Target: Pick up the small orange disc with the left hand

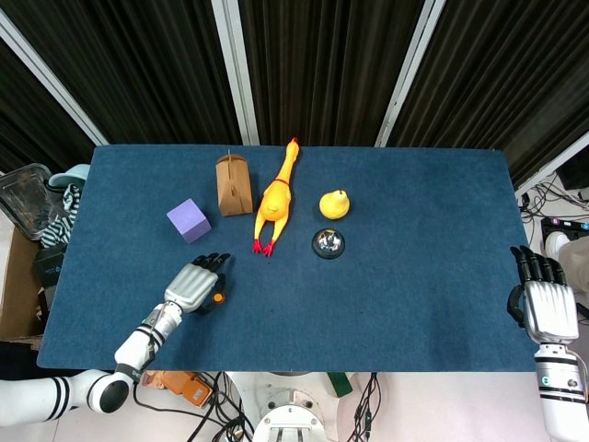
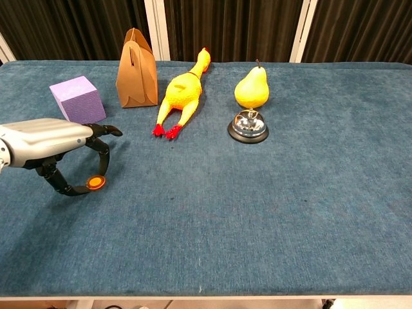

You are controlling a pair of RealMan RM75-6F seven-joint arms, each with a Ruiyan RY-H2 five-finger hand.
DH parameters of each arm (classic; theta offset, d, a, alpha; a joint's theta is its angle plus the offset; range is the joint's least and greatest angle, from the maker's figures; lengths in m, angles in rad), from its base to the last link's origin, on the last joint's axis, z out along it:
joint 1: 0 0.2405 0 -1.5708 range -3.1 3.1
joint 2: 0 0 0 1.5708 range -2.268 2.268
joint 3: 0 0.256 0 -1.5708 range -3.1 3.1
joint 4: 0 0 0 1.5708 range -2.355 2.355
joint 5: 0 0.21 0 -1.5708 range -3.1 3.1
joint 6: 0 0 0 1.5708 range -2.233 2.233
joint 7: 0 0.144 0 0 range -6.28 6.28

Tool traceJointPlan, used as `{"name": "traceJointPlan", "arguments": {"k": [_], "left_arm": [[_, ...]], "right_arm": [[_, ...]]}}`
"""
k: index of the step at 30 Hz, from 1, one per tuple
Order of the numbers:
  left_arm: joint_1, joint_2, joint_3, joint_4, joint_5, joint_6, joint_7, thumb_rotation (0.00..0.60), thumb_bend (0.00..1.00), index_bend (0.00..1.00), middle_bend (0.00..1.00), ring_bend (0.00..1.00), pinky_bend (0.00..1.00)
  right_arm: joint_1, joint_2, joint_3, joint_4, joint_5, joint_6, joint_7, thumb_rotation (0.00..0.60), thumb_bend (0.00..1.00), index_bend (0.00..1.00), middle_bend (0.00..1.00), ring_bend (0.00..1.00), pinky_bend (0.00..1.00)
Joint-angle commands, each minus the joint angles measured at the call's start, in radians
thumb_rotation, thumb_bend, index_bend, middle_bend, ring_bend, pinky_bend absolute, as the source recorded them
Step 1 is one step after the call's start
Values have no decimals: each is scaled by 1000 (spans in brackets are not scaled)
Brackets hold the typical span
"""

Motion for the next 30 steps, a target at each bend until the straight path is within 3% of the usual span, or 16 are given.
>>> {"name": "traceJointPlan", "arguments": {"k": [1, 11, 23, 30], "left_arm": [[-1, 3, 4, 0, -5, 2, -1, 600, 278, 465, 0, 0, 130], [-23, 90, -23, -83, -8, 41, 31, 600, 331, 516, 0, 0, 130], [-107, 478, -140, -307, -162, 74, 170, 600, 325, 516, 0, 0, 130], [-162, 641, -162, -397, -263, 64, 244, 600, 324, 517, 0, 0, 130]], "right_arm": [[0, 0, -1, 1, 0, -1, 0, 600, 922, 151, 146, 172, 154], [-1, 1, 1, 1, 2, -1, 7, 600, 922, 151, 145, 172, 154], [-1, 2, 1, -5, 5, -2, 10, 600, 923, 151, 145, 172, 154], [-2, 3, 0, -7, 3, 0, 9, 600, 922, 151, 146, 171, 154]]}}
